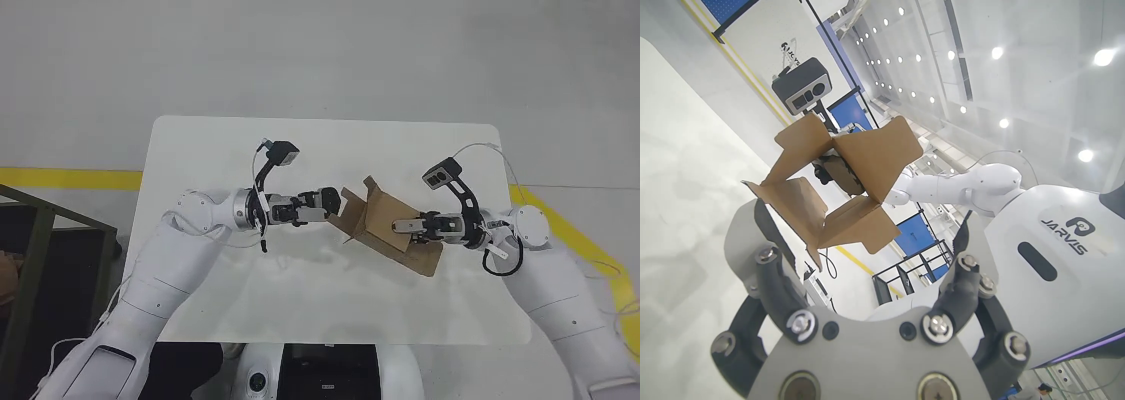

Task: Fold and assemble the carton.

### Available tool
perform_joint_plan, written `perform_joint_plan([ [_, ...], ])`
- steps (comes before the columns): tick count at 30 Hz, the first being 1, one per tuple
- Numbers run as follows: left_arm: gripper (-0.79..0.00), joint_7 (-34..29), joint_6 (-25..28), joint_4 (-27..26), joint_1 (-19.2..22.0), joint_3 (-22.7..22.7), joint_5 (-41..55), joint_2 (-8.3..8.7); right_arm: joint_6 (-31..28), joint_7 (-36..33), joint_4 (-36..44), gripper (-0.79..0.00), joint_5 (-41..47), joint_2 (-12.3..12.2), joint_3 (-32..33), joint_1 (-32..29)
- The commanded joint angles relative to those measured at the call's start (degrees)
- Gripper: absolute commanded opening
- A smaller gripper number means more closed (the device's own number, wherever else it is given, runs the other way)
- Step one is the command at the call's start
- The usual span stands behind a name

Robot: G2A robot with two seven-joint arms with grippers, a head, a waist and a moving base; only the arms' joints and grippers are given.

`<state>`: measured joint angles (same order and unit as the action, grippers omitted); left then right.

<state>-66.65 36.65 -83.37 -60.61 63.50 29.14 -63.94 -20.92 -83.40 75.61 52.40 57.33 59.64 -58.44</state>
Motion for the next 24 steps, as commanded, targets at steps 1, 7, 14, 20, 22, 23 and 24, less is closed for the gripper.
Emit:
perform_joint_plan([
  [1, 0.0, 0.0, 0.0, 0.0, 0.0, 0.0, 0.0, 0.0, 0.0, 0.0, 0.0, -0.785, 0.0, 0.0, 0.0, 0.0],
  [7, 0.0, 1.3, 0.6, 0.2, -1.1, 0.1, -4.5, 0.23, 2.5, -2.4, 0.5, -0.785, -2.3, 0.0, -0.2, 0.3],
  [14, 0.0, 9.7, 10.7, 2.1, -0.8, -2.5, -14.8, 1.77, 4.6, -4.6, -1.7, -0.785, -4.8, -0.1, -1.3, 2.7],
  [20, 0.0, 20.4, 21.4, 1.9, 0.6, -4.3, -23.1, 4.42, 4.6, -4.6, -3.7, -0.785, -3.0, -0.3, -4.2, 4.5],
  [22, 0.0, 20.4, 21.4, -0.2, 0.2, -2.6, -24.0, 5.13, 4.6, -4.6, -4.3, -0.785, -2.9, -0.4, -5.8, 5.3],
  [23, 0.0, 20.4, 21.4, -1.1, -0.1, -1.5, -24.7, 5.44, 4.6, -4.6, -4.4, -0.785, -2.4, -0.5, -6.6, 5.7],
  [24, 0.0, 20.5, 21.4, -2.0, -0.6, -0.3, -25.2, 5.66, 4.6, -4.6, -4.4, -0.785, -1.5, -0.7, -7.2, 6.2],
])
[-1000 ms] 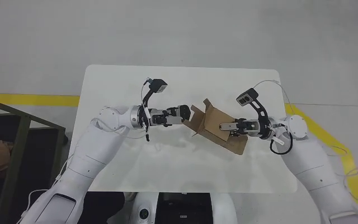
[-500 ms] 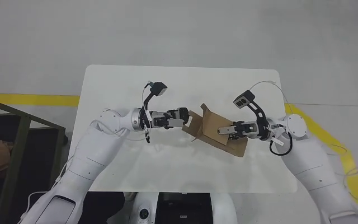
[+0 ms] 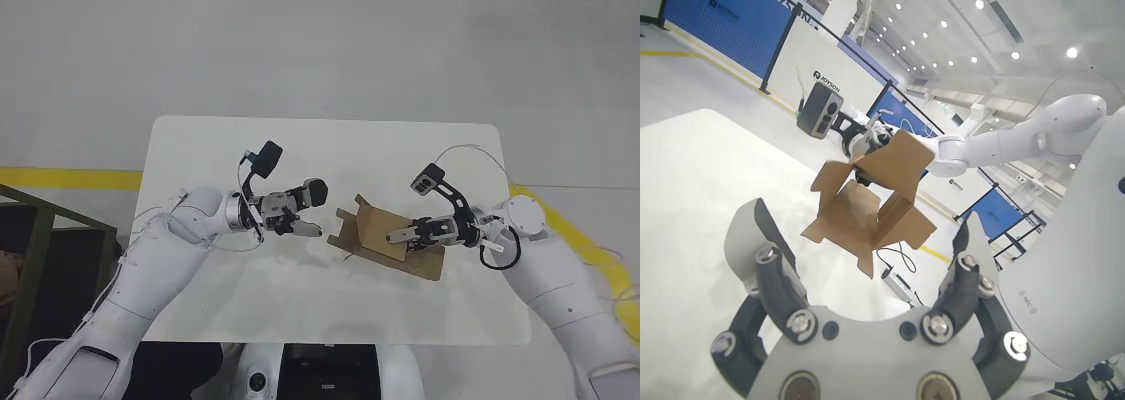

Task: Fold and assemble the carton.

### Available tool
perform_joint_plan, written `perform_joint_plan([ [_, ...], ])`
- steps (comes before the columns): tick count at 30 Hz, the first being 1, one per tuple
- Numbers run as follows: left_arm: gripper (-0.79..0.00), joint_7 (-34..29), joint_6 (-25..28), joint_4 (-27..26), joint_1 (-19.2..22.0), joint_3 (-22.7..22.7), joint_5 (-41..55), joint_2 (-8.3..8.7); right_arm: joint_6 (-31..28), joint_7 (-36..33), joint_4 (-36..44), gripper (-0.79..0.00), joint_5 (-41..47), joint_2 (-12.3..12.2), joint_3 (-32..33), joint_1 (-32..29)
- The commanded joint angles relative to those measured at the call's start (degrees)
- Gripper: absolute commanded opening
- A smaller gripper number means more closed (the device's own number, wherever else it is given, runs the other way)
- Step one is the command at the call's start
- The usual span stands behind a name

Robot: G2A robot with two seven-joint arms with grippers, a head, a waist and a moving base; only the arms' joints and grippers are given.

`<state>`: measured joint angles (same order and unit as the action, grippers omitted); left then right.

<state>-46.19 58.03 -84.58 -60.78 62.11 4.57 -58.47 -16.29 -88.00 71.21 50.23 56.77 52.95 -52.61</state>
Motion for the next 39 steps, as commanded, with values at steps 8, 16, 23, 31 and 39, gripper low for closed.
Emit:
perform_joint_plan([
  [8, 0.0, 1.1, 0.0, -8.3, -1.6, 4.4, -15.3, 1.51, 0.0, 0.0, -0.2, -0.785, 3.0, -1.3, -4.5, 3.7],
  [16, 0.0, 15.0, 0.0, -9.8, -1.4, 1.2, -31.8, 3.14, 0.0, 0.0, -0.1, -0.785, 3.1, -1.7, -6.5, 5.6],
  [23, 0.0, 15.0, 0.0, -9.8, -1.4, 1.2, -31.8, 3.14, 0.0, 0.0, -0.1, -0.785, 3.1, -1.7, -6.5, 5.6],
  [31, 0.0, 15.0, 0.0, -9.8, -1.4, 1.2, -31.8, 3.14, 0.0, 0.0, -0.1, -0.785, 3.1, -1.7, -6.5, 5.6],
  [39, 0.0, 15.8, -2.2, -9.5, -2.6, 0.7, -31.2, 3.09, 0.3, 2.0, 1.0, -0.785, 2.1, -1.7, -6.4, 4.8],
])
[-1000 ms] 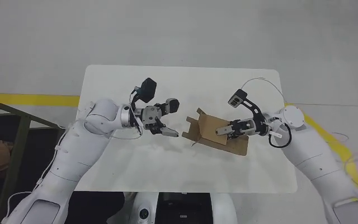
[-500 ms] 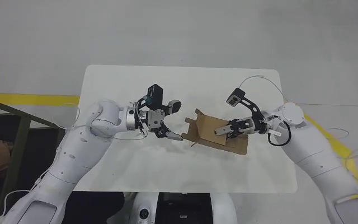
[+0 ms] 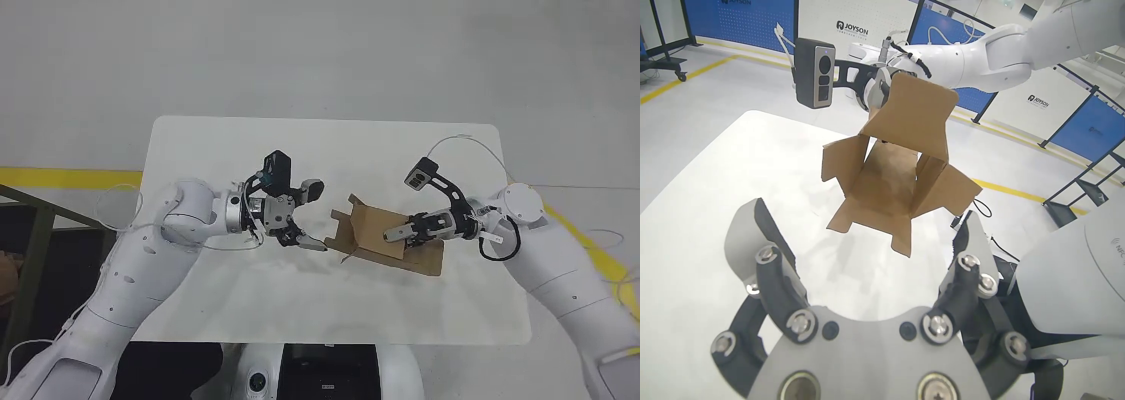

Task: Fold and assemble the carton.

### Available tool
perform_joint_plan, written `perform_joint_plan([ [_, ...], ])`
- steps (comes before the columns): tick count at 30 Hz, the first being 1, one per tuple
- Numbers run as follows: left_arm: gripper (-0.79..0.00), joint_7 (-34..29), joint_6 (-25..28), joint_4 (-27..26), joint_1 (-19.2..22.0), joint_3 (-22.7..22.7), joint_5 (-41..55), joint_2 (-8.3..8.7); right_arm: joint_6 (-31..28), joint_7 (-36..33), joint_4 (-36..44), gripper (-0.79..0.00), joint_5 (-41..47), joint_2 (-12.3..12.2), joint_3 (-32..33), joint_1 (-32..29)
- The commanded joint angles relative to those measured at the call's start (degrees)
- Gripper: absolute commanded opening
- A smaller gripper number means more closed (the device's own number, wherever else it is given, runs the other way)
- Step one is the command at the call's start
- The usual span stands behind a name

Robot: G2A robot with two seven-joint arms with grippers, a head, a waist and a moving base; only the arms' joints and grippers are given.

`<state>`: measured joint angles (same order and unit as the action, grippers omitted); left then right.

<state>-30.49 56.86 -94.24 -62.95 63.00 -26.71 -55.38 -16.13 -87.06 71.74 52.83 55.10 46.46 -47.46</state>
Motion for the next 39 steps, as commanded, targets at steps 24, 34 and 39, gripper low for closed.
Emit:
perform_joint_plan([
  [24, 0.0, 20.5, 1.1, 3.0, -3.9, -7.5, -17.2, 2.34, -2.1, 1.0, -2.5, -0.785, -0.1, 2.8, 2.0, -1.7],
  [34, 0.0, 35.2, 1.1, 4.6, -0.7, -14.4, -26.0, 2.79, -1.3, 0.2, -2.0, -0.785, -1.0, 3.3, 3.9, -2.8],
  [39, 0.0, 39.6, 1.1, 5.3, 2.2, -17.9, -26.4, 3.08, -1.2, 0.1, -1.3, -0.785, -1.1, 3.8, 4.0, -3.1],
])
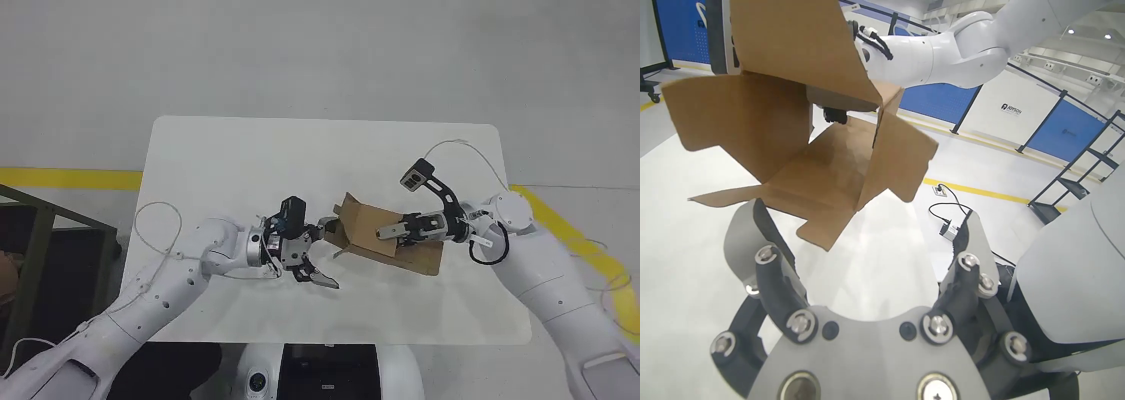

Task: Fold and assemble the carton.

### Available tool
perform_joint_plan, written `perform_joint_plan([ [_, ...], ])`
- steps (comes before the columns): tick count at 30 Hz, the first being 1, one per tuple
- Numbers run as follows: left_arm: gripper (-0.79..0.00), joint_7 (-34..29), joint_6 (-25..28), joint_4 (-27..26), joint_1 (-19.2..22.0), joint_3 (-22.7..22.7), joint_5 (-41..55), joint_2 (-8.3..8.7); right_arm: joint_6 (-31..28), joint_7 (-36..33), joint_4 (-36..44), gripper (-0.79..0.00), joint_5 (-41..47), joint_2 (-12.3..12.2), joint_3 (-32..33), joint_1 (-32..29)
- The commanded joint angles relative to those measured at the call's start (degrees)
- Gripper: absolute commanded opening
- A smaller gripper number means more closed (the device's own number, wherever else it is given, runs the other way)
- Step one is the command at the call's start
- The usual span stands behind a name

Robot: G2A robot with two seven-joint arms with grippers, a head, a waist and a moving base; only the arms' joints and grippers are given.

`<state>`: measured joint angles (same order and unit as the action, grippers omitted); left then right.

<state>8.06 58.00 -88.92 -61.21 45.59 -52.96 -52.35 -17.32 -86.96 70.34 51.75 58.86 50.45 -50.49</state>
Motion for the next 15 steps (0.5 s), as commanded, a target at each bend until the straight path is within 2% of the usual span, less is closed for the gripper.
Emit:
perform_joint_plan([
  [1, 0.0, 2.2, 0.0, 0.0, 1.0, -0.8, -0.3, 0.1, 0.0, 0.0, 0.1, -0.785, -0.1, 0.2, 0.0, -0.1],
  [7, 0.0, 6.9, 0.0, -0.2, 2.9, -3.0, -1.9, 0.56, 0.4, -0.4, 0.3, -0.785, -0.4, 0.8, 0.1, -0.5],
  [15, 0.0, 9.3, 0.0, -0.2, 6.4, -7.5, -2.9, 0.91, 0.7, -0.7, 0.7, -0.785, -0.5, 1.4, 0.7, -1.1],
])
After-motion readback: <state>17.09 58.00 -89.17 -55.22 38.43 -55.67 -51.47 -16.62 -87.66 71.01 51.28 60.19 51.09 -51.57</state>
